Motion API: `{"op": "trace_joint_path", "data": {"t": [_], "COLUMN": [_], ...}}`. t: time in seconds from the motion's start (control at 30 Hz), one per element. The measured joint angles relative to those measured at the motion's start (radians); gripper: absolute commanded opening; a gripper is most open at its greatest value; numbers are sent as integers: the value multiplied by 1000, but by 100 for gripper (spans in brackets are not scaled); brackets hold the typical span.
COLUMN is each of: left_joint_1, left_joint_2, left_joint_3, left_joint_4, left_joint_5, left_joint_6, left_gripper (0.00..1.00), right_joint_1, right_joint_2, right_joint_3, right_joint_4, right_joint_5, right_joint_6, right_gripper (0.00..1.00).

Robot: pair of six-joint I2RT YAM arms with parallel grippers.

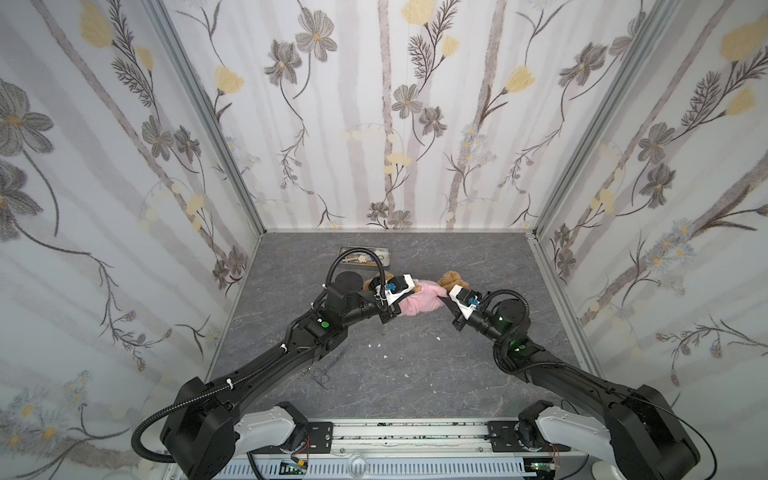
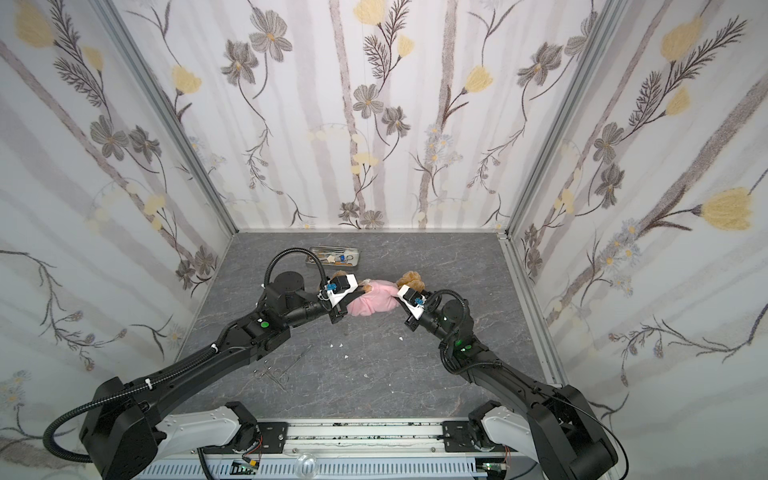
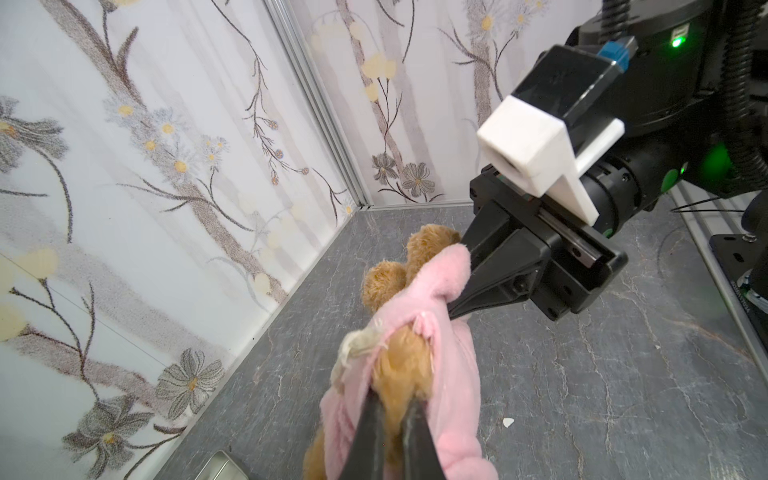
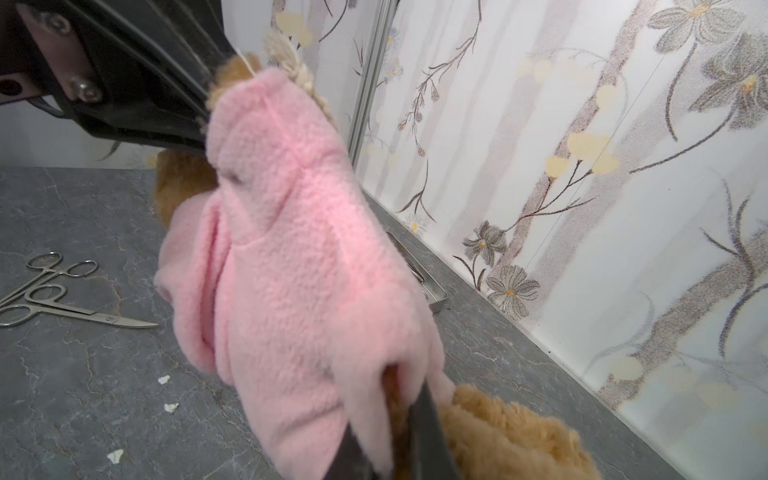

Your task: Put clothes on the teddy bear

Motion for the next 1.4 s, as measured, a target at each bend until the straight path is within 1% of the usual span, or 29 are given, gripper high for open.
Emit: {"op": "trace_joint_path", "data": {"t": [0.13,0.3,0.57,0.73,0.77,0.8,0.83,0.87,0.93,0.97,1.03,1.2,1.3,1.4], "left_joint_1": [19,29,-10,-16,-16,-16,-16,-16,-26,-35,-52,-70,-95,-110], "left_joint_2": [-25,-49,-27,-18,-18,-20,-23,-29,-46,-58,-81,-122,-85,-32], "left_joint_3": [-39,-72,-83,-84,-87,-89,-91,-91,-88,-88,-89,-62,-2,53], "left_joint_4": [61,140,261,283,288,291,288,278,262,246,197,58,-16,-63], "left_joint_5": [52,98,141,155,154,152,144,134,123,100,40,-121,-179,-219], "left_joint_6": [-77,-219,-451,-509,-510,-509,-502,-478,-434,-396,-322,-150,-71,-29], "left_gripper": [0,0,0,0,2,15,25,29,35,37,41,43,45,49], "right_joint_1": [0,0,19,22,21,20,18,17,14,14,17,37,55,73], "right_joint_2": [11,56,129,148,146,143,136,124,107,97,80,59,59,61], "right_joint_3": [-9,-14,5,13,14,16,16,17,19,19,19,19,21,22], "right_joint_4": [33,94,187,201,199,194,183,165,107,69,22,-39,-61,-79], "right_joint_5": [-13,-31,-36,-34,-34,-34,-34,-32,-2,11,41,87,103,130], "right_joint_6": [36,71,133,146,146,146,143,141,126,124,109,71,45,23], "right_gripper": [0,0,0,0,0,0,0,0,0,0,0,0,0,0]}}
